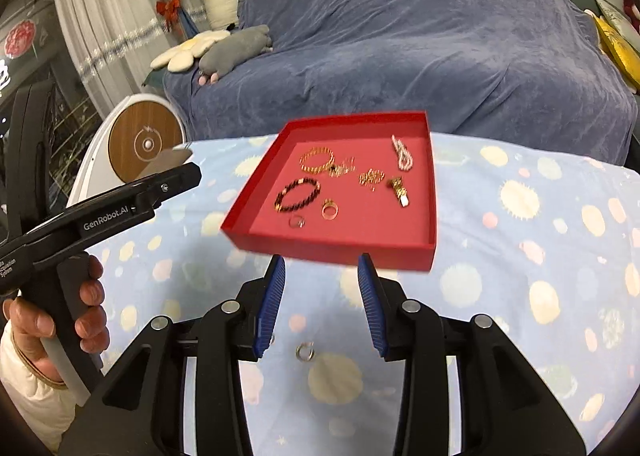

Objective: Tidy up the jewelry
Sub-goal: 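Open both grippers to release the chain and charm into the box, then move both grippers toward the two gold hoop earrings on the cloth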

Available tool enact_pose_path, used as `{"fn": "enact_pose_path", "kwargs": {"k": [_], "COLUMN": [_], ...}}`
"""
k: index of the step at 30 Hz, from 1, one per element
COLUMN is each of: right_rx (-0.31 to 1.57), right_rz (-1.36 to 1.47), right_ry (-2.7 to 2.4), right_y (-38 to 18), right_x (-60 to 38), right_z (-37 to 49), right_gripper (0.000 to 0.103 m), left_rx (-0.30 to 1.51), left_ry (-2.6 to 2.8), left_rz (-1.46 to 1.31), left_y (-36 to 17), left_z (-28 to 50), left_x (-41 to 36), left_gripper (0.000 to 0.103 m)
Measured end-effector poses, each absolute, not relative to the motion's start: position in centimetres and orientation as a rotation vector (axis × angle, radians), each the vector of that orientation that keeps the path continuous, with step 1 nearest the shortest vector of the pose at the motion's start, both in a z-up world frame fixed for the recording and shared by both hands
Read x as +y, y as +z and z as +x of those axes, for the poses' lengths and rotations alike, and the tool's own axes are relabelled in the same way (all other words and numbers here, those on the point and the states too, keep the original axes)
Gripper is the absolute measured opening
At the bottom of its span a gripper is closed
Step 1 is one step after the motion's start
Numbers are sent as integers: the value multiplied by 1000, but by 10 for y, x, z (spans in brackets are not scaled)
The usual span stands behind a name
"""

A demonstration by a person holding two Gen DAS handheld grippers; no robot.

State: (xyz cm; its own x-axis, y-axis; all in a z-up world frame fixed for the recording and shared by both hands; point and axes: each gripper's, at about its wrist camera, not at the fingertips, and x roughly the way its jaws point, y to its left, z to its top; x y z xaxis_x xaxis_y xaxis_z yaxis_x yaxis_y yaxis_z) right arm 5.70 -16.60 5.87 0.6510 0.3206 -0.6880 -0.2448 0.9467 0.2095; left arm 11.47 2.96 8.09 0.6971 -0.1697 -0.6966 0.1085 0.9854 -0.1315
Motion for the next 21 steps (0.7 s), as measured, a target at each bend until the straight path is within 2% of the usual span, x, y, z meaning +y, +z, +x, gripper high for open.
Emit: {"fn": "enact_pose_path", "kwargs": {"k": [7, 13, 21], "right_rx": [912, 911, 934], "right_rz": [139, 78, 47], "right_ry": [303, 329, 314], "right_y": [0, -10, -24], "right_x": [-158, -140, -135], "right_z": [27, 33, 40], "right_gripper": [36, 36, 35], "left_rx": [875, 924, 942], "left_ry": [-146, -189, -231], "left_rz": [1, 61, 73], "left_y": [30, 1, -7], "left_z": [82, 78, 77], "left_x": [28, 18, 16], "left_gripper": [65, 66, 66]}}
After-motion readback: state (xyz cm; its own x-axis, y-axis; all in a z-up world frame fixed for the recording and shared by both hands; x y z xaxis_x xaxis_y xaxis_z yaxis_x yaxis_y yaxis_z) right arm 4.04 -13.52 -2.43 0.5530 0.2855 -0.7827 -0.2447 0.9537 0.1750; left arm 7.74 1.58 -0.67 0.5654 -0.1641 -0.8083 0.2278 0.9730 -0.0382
